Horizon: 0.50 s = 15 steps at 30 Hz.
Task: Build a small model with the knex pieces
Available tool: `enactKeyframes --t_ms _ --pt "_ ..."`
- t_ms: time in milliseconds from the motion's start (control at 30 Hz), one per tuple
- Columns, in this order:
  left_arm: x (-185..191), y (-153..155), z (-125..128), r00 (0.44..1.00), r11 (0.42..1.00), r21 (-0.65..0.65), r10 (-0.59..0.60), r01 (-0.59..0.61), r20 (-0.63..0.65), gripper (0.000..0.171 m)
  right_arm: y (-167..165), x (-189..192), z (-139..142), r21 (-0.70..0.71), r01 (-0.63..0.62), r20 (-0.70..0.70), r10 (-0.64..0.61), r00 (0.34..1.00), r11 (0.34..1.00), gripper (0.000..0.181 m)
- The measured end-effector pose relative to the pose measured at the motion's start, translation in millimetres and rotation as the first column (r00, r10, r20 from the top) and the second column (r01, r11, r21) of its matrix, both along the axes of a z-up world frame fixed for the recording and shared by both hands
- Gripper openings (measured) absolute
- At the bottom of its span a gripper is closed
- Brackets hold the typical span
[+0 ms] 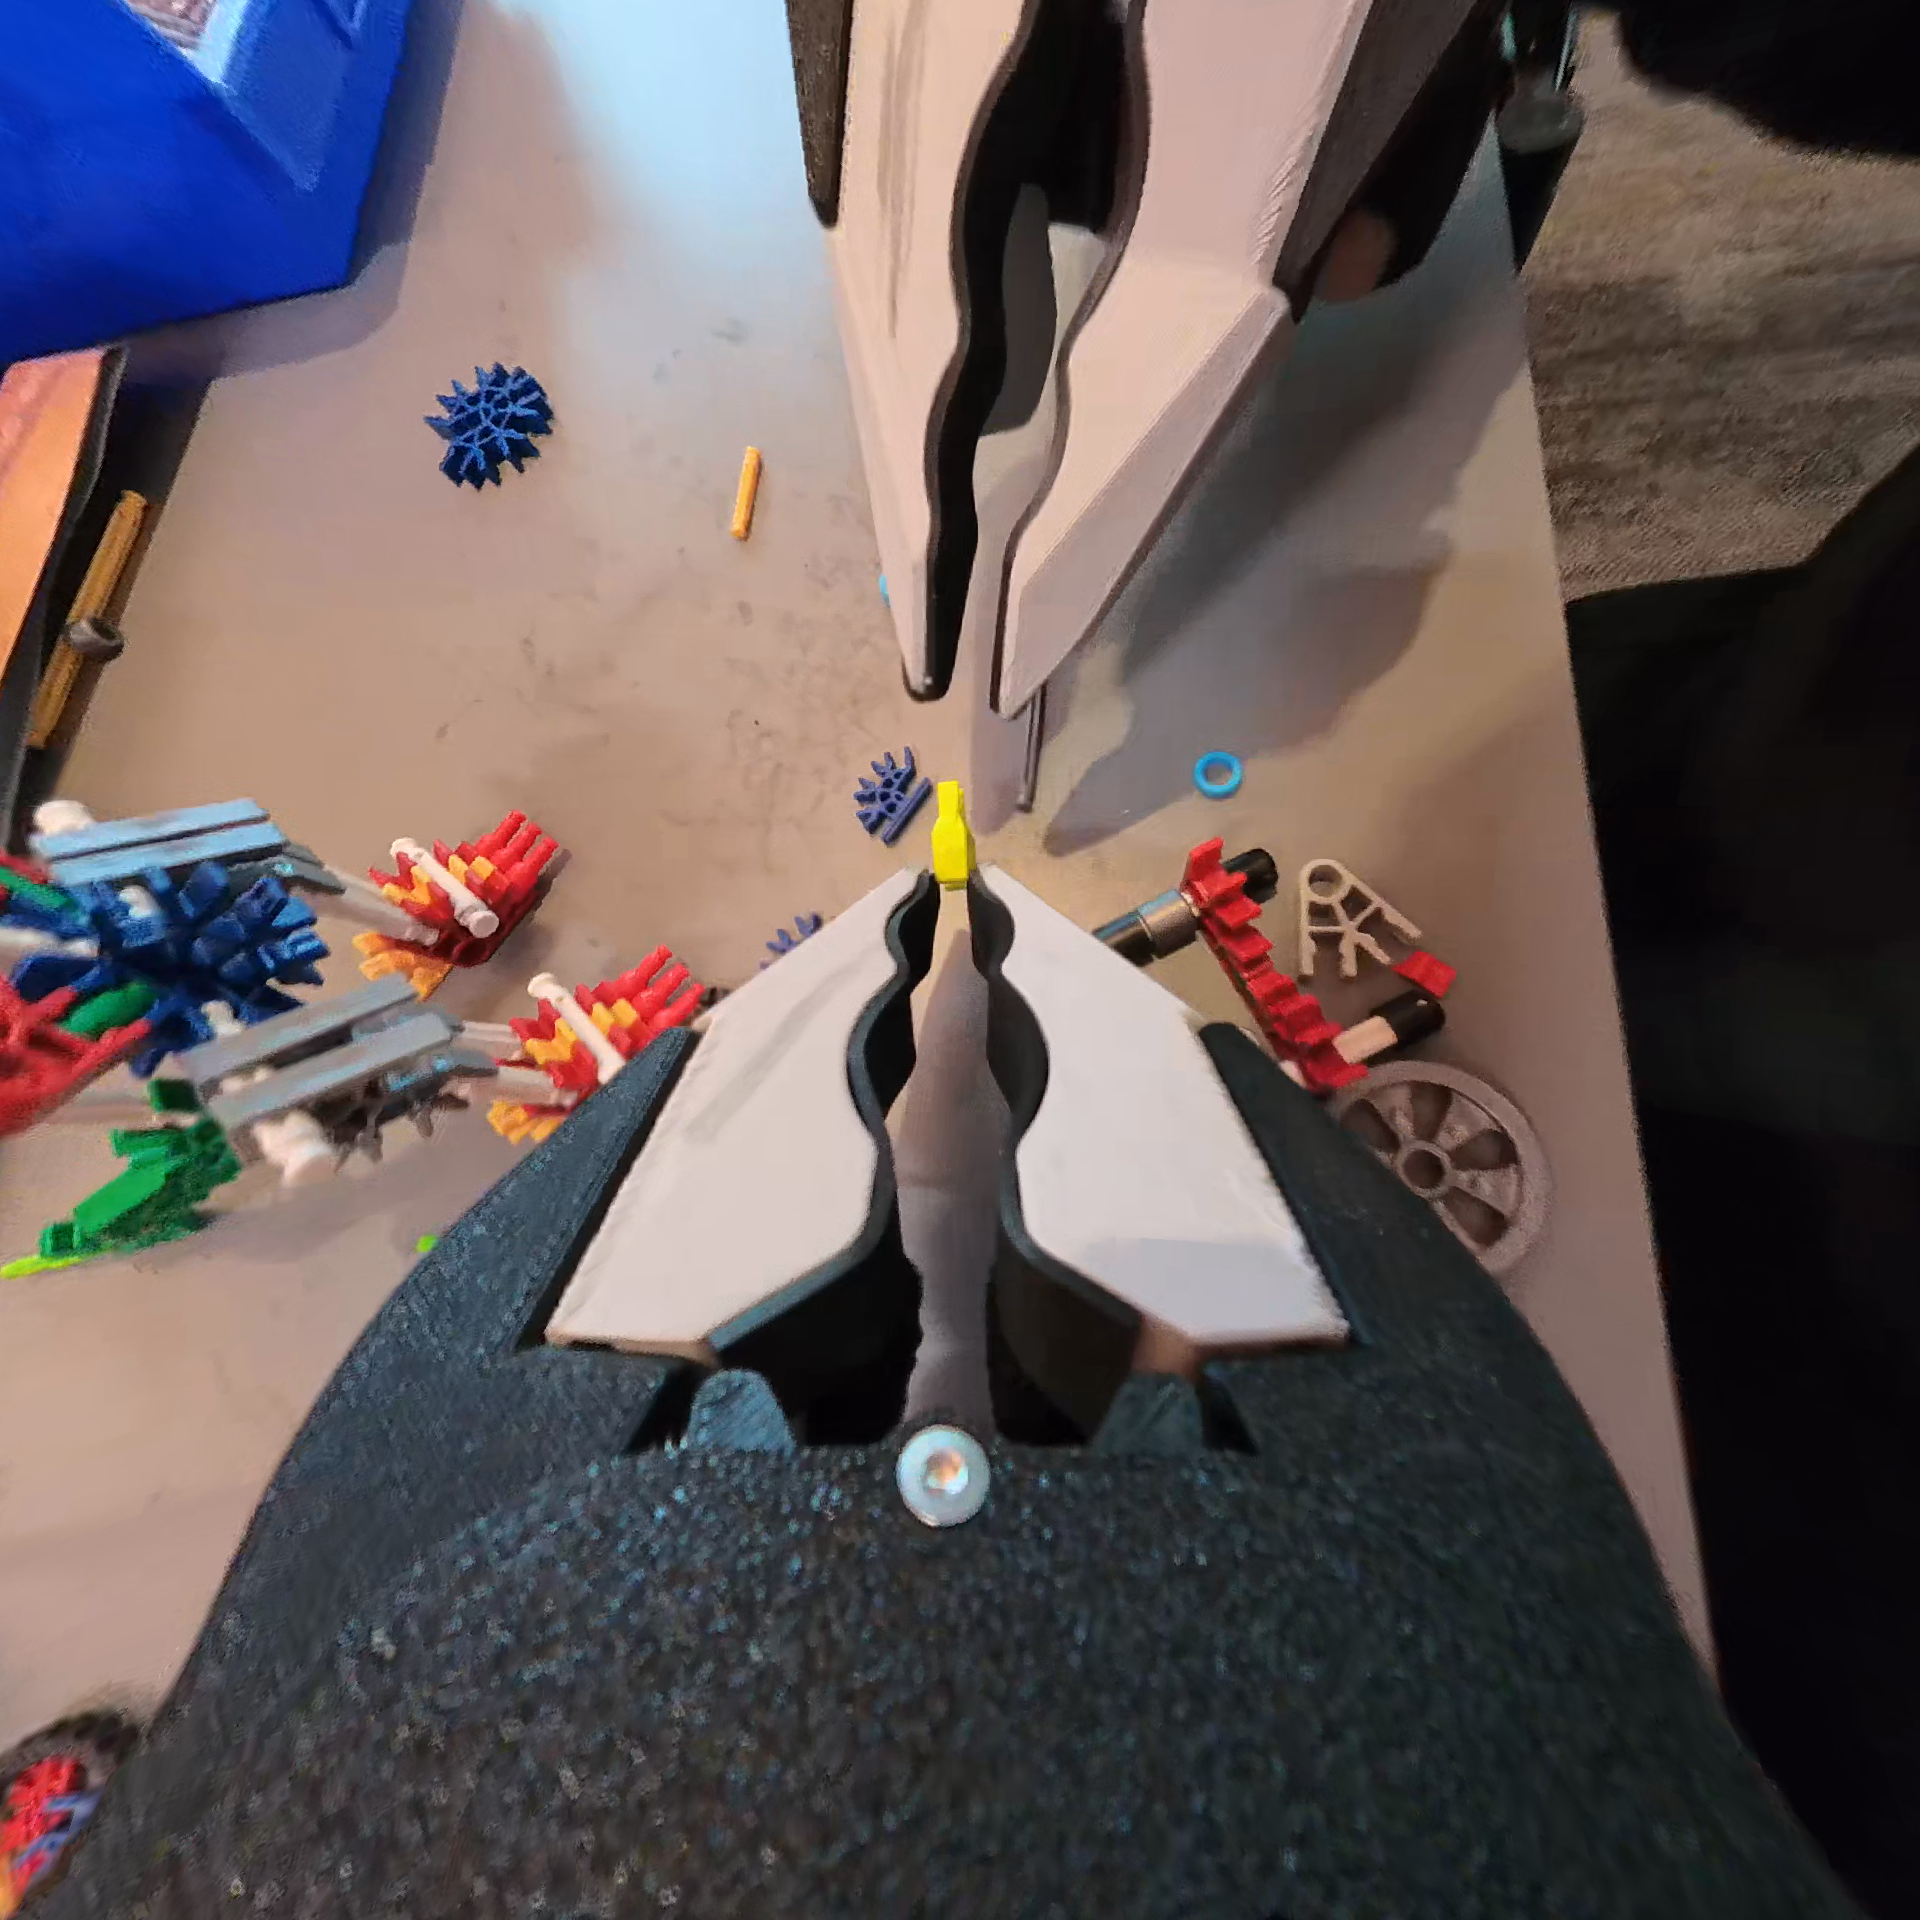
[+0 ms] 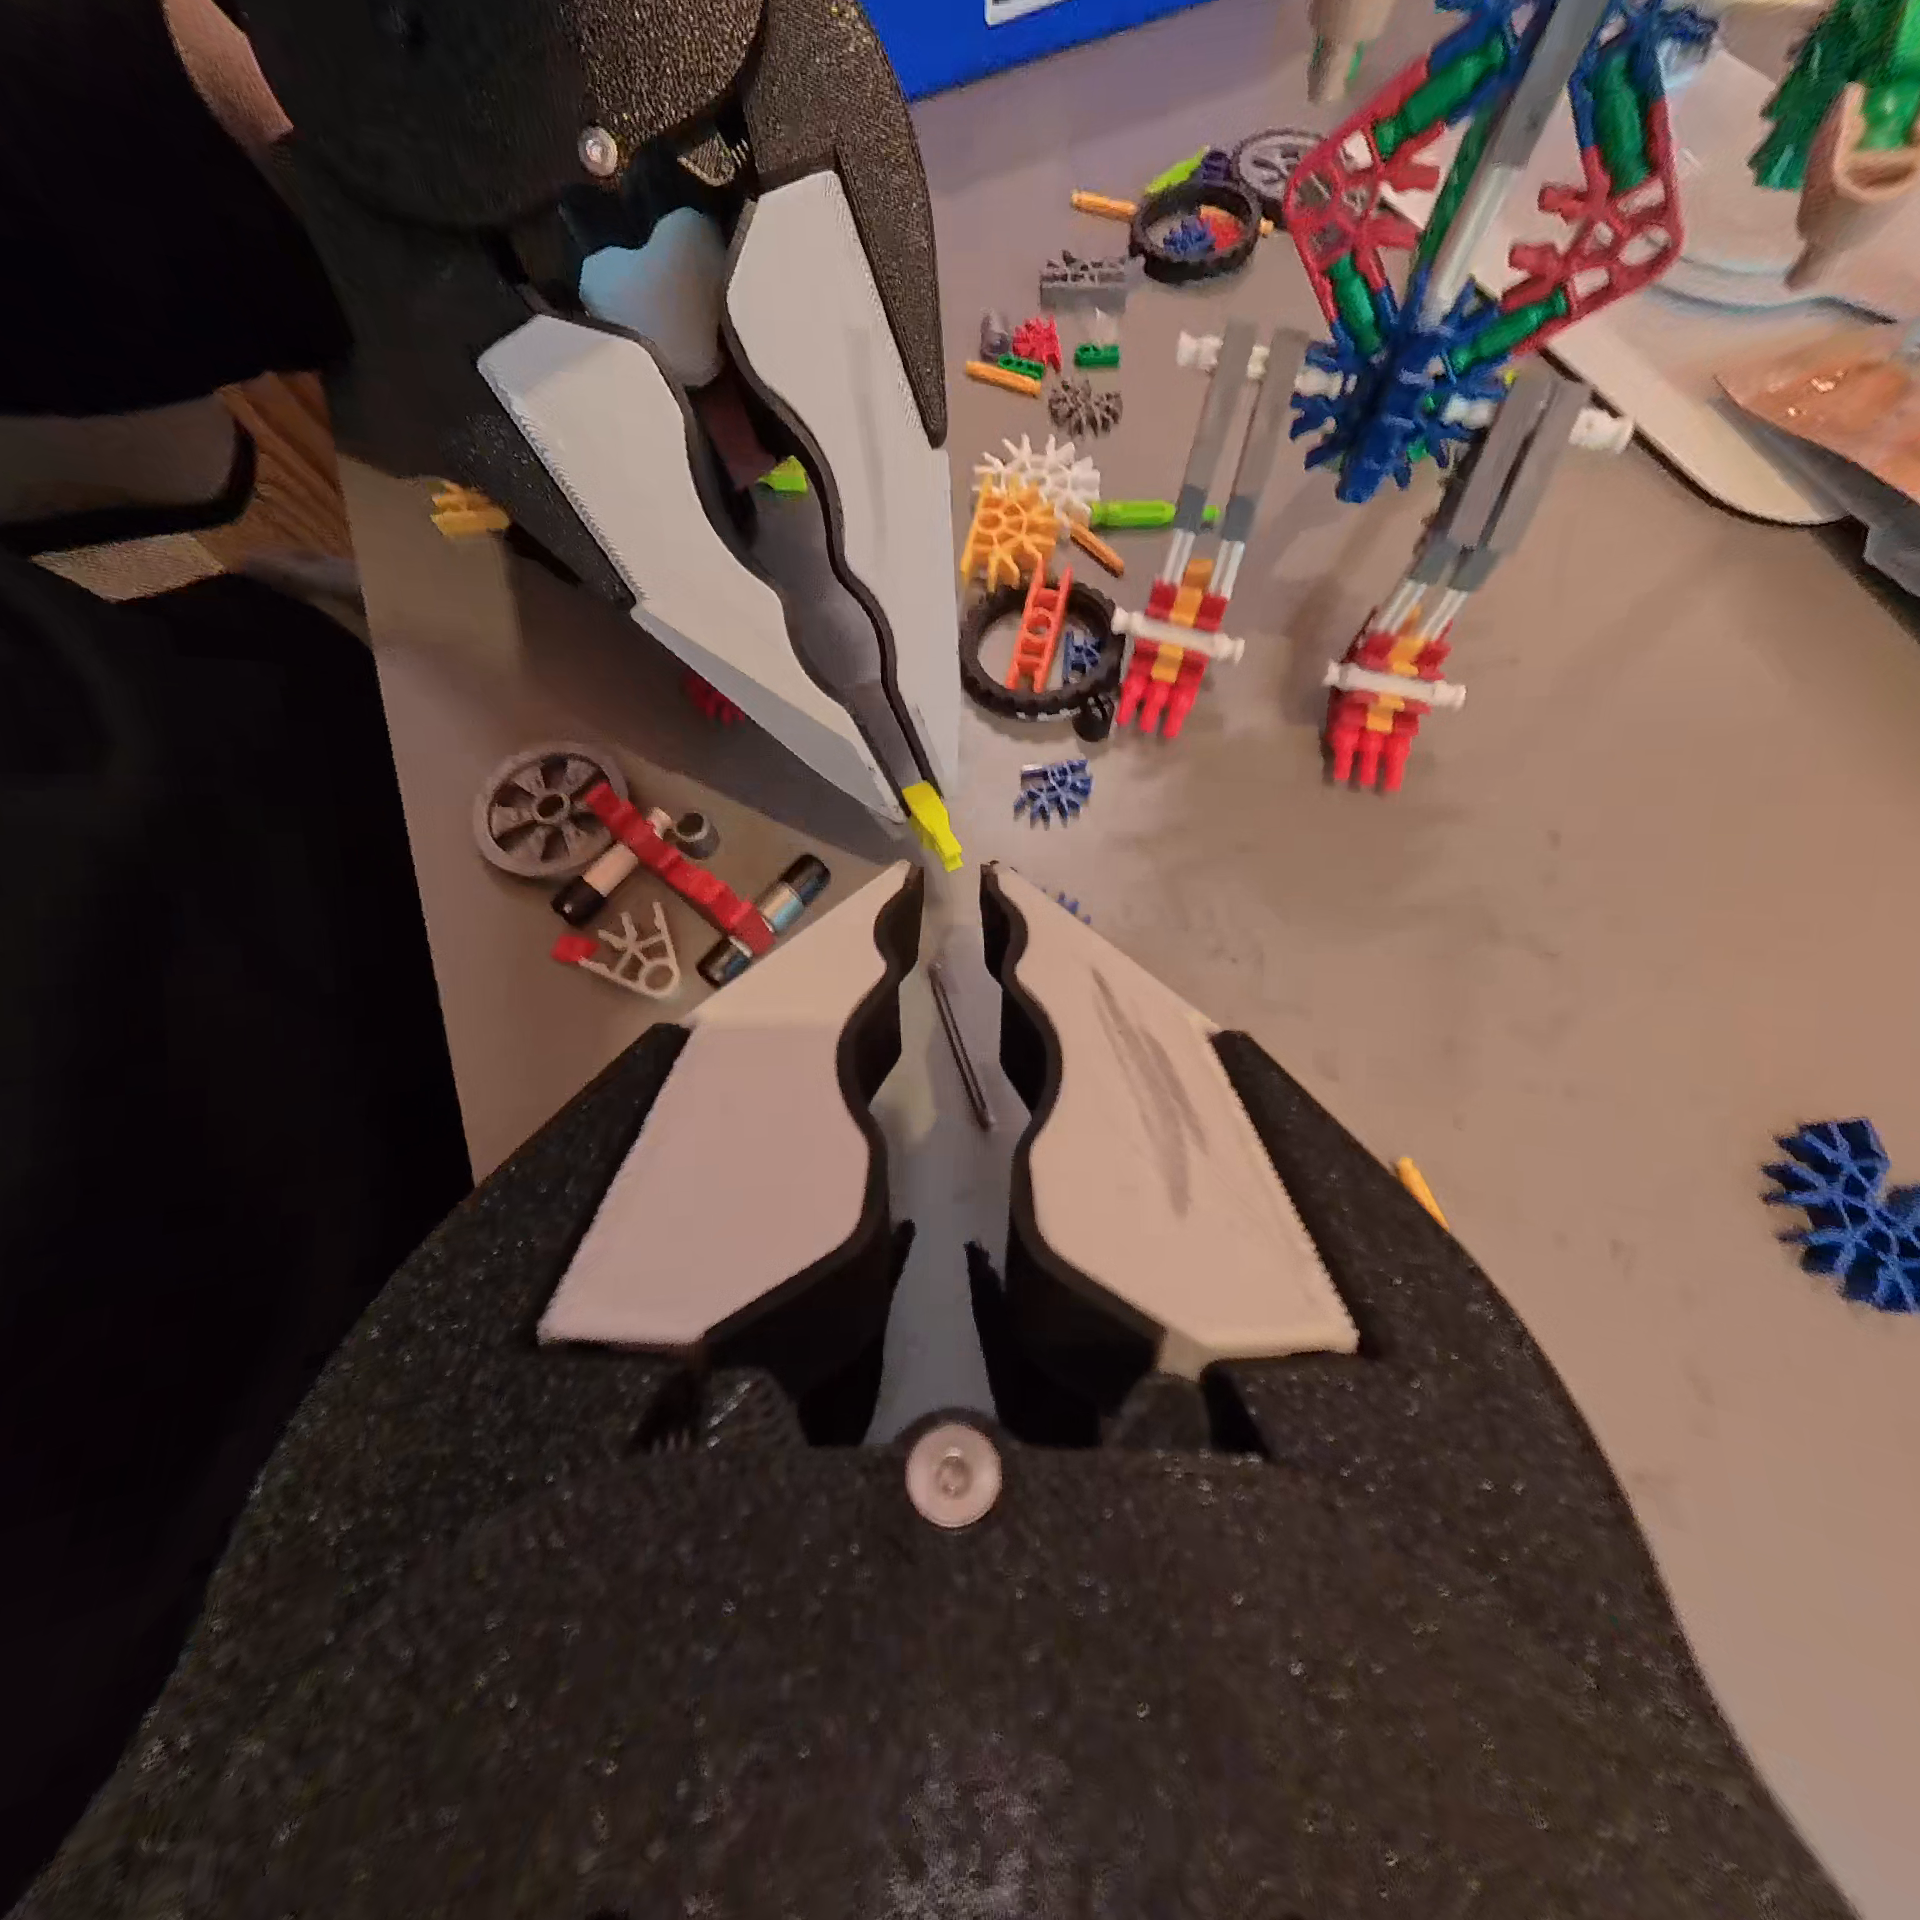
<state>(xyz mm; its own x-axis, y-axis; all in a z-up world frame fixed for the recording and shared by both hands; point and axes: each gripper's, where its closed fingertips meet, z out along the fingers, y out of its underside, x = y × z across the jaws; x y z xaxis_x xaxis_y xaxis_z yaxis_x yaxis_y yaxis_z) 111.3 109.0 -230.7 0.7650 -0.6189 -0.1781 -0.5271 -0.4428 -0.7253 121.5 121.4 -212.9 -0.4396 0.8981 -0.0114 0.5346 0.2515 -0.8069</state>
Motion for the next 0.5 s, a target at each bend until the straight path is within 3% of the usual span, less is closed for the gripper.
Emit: enactKeyframes --t_ms 267,500 --pt "0.4 -27.2 14.6 0.998 0.999 0.032 0.017 -0.019 0.064 0.003 -35.5 -14.3 7.2 -0.035 -0.107 -0.036 0.106 0.994 0.994 0.011" --pt "-4.2 -36.7 21.2 0.995 0.997 0.063 0.034 -0.040 0.096 0.003 -46.3 -21.3 10.8 -0.051 -0.144 -0.049 0.141 0.989 0.988 0.010"
